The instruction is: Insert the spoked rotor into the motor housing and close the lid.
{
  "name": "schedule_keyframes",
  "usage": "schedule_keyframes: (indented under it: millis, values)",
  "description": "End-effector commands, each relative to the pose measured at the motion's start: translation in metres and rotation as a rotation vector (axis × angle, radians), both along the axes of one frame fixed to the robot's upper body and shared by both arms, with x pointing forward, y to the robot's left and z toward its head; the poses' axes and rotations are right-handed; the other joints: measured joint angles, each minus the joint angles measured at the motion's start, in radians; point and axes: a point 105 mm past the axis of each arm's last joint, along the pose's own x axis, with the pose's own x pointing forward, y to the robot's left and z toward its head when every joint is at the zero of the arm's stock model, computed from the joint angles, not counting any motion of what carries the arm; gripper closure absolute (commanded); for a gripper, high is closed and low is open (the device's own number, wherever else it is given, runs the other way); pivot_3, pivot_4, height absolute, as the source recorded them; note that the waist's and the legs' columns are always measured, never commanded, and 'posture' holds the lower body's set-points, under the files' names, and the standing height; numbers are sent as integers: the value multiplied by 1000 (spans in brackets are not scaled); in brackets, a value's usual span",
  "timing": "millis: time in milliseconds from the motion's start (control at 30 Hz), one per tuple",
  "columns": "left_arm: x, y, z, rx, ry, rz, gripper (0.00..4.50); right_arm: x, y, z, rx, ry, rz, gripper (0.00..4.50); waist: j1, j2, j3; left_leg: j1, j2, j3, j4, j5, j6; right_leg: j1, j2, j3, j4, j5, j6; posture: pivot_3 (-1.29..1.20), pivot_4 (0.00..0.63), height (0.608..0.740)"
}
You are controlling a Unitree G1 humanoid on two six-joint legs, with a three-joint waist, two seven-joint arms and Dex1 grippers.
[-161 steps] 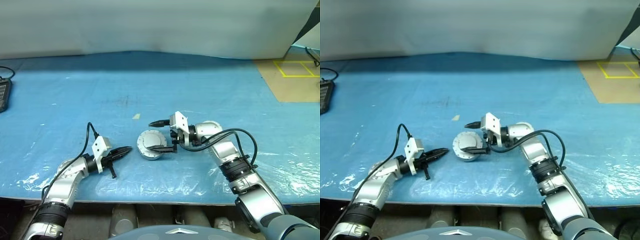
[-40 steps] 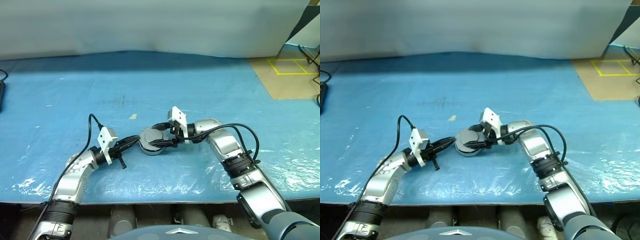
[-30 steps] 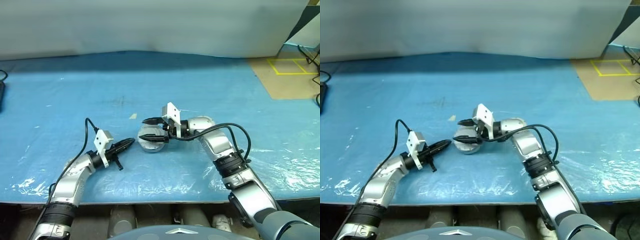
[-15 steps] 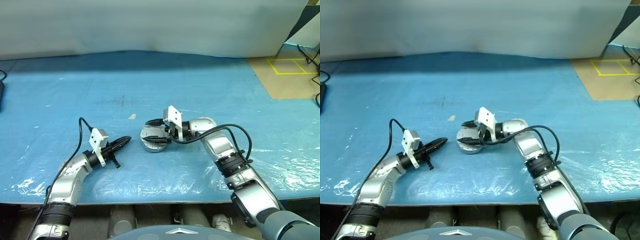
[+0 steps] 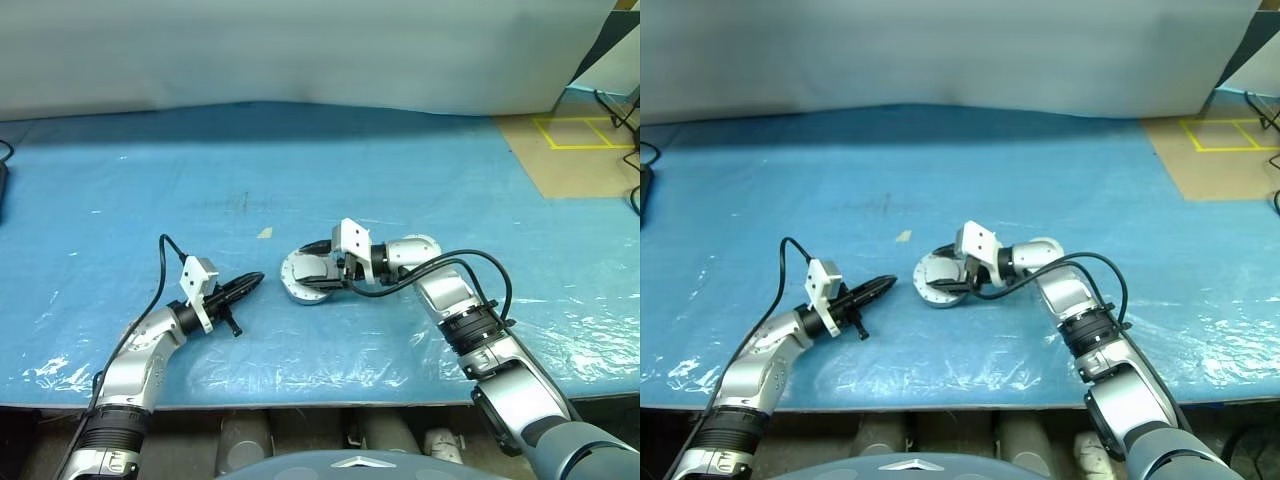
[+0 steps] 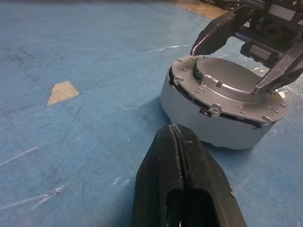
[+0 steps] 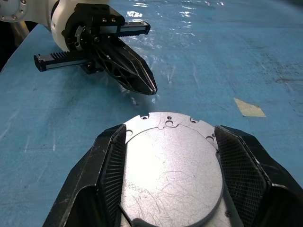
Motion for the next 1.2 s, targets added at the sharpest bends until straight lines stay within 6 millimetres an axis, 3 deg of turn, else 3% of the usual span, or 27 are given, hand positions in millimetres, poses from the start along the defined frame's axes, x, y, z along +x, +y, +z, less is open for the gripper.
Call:
schedule_keyframes:
  millis: [33,67,167,233,467,633,1200]
  values:
    - [-2,-1,7,6,-29,-13,4500,-2,0,-5,-12,22,-2,1445,0,0,0,0,0,0,0,0,0,0,0,0,0,0,0,0,150,740]
    - [-2,-1,6,8,-28,-13,4500,-1,0,-6,-19,31,-8,1445,0,0,0,0,0,0,0,0,0,0,0,0,0,0,0,0,150,740]
    - [-1,0,6,10,-28,-14,4500,0,0,-8,-24,20,-19,905,0,0,0,1,0,0,0,0,1,1,0,0,0,0,0,0,150,740]
    - [-1,-1,5,11,-27,-16,4500,4,1,-8,-17,-12,-38,319,0,0,0,1,0,0,1,-1,1,1,0,0,0,0,0,0,150,740]
    - [-1,-2,5,12,-30,-18,4500,5,-1,-12,-21,-4,-40,319,0,0,0,1,0,0,1,-1,1,2,0,0,0,0,0,0,150,740]
    - [0,-2,6,15,-37,-16,4500,5,-1,-13,-22,1,-40,1500,0,0,0,2,0,0,1,-1,1,2,0,0,0,0,0,0,150,740]
    - [0,-4,9,12,-40,-11,4500,6,14,-3,15,47,-54,1501,-2,0,0,2,1,0,2,-1,1,3,0,0,0,0,0,0,150,740]
